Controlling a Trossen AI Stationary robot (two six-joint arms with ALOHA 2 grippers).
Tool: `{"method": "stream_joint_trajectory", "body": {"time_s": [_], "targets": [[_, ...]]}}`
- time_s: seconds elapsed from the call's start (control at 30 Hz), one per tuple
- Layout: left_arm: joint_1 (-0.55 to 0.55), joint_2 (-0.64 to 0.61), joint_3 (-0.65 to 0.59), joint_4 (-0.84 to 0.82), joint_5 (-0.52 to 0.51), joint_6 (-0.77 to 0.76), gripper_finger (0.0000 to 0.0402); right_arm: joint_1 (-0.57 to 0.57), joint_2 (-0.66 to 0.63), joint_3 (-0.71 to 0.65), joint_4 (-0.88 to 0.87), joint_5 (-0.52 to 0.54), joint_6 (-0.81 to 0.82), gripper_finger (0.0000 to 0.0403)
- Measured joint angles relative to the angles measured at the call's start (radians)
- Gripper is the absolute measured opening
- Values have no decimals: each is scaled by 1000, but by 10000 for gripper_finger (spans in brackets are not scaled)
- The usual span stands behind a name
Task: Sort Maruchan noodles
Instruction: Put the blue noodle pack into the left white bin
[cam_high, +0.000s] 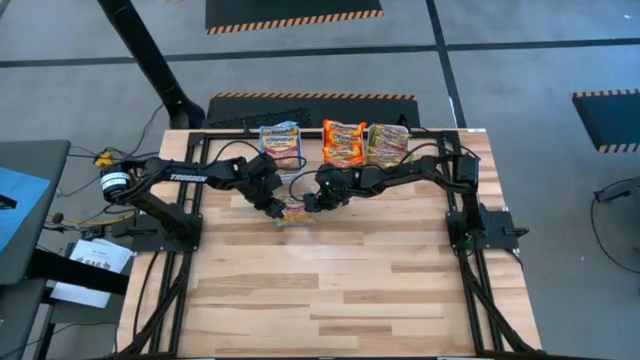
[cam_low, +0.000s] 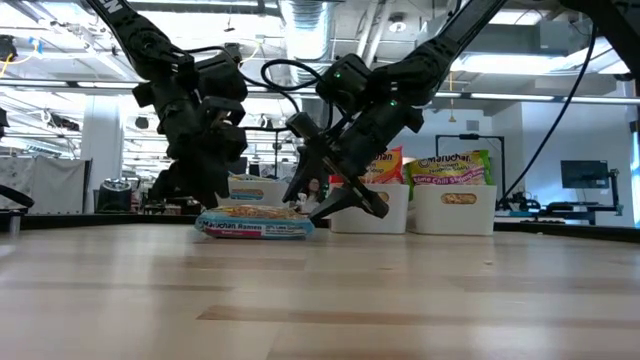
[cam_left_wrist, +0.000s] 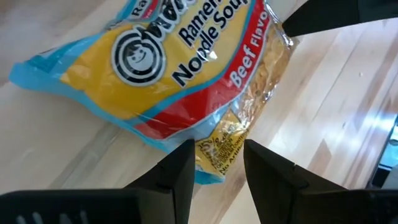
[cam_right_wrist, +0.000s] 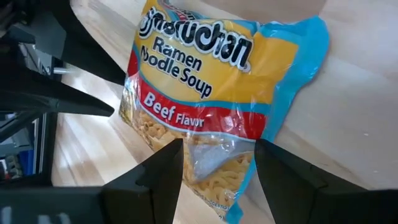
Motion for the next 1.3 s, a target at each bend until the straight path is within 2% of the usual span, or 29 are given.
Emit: {"method": "stream_joint_trajectory", "body": {"time_s": [0.37,0.67,0.93,1.13,1.3], "targets": [[0,-1,-53,16,-17,-31,121,14,0,0,2,54,46,223],[-1,-1,-114,142,-10,-122,121,24,0,0,-34,68,82,223],[-1,0,-114,163,-18,-90,121,25,11,1,-32,47,99,223],[0,-1,-116,200,-19,-106,121,32,90,42,31,-58,135,223],[0,0,-116,189,-6,-92,121,30,94,64,11,-67,127,223]]}}
